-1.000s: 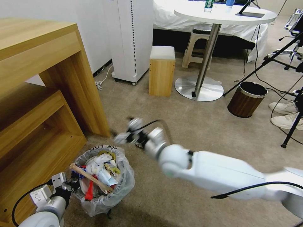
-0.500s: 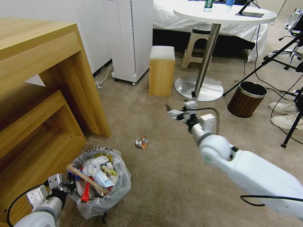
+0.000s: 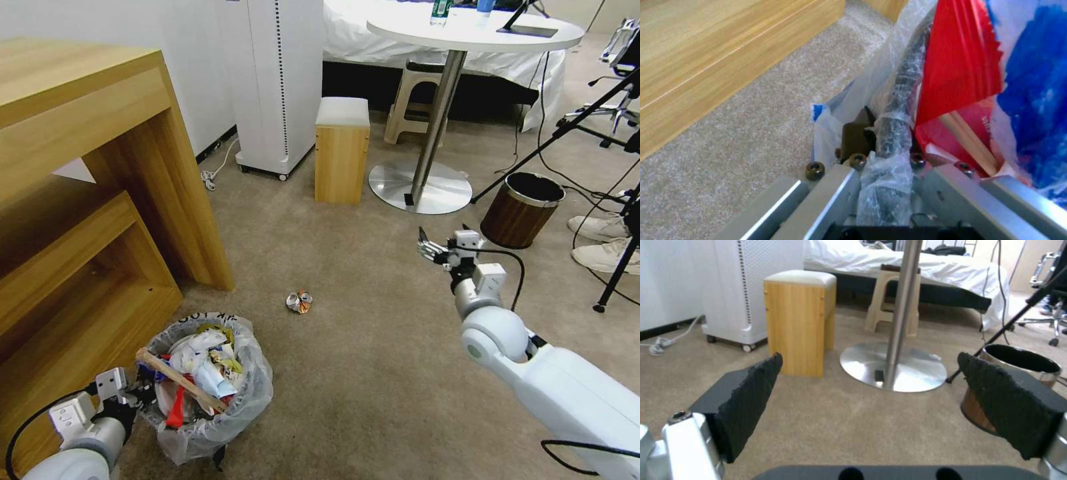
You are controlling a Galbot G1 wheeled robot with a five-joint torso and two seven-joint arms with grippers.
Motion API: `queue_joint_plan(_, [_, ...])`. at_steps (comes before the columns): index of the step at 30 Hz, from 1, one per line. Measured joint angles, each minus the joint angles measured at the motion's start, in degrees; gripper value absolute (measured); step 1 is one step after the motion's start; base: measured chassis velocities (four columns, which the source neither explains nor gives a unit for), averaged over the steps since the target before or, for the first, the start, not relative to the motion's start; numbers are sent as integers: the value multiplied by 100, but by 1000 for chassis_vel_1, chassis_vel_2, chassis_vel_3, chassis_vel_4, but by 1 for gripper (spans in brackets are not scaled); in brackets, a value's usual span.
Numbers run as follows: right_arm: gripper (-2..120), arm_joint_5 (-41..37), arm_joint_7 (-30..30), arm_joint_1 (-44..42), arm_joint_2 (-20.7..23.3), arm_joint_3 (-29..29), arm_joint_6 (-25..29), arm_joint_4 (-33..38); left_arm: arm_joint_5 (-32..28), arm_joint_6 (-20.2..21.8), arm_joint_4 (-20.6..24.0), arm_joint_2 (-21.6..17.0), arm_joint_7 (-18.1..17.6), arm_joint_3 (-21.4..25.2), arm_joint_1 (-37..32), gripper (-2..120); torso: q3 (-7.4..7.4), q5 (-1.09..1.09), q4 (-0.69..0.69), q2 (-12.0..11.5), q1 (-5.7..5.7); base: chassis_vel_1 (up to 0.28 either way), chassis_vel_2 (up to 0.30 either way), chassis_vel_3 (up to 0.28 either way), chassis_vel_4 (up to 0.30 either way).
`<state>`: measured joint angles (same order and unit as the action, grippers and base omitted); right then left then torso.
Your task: Pick up the trash bin and place the garbage on the floor into it.
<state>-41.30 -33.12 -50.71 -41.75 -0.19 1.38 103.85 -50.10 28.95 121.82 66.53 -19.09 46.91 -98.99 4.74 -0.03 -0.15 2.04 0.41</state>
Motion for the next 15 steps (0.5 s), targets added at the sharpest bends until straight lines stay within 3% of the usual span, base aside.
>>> queue_joint_plan(5, [100, 6, 65, -175, -22, 159, -8, 37, -205, 75, -28, -84, -110, 38, 14, 0, 0, -1, 1, 0, 0, 0, 0, 0, 0])
queue_joint_plan(15, [100, 101, 116, -334, -132, 217, -39, 131, -570, 306, 390, -217, -261, 19, -232, 0, 0, -1, 1, 0, 0, 0, 0, 0, 0])
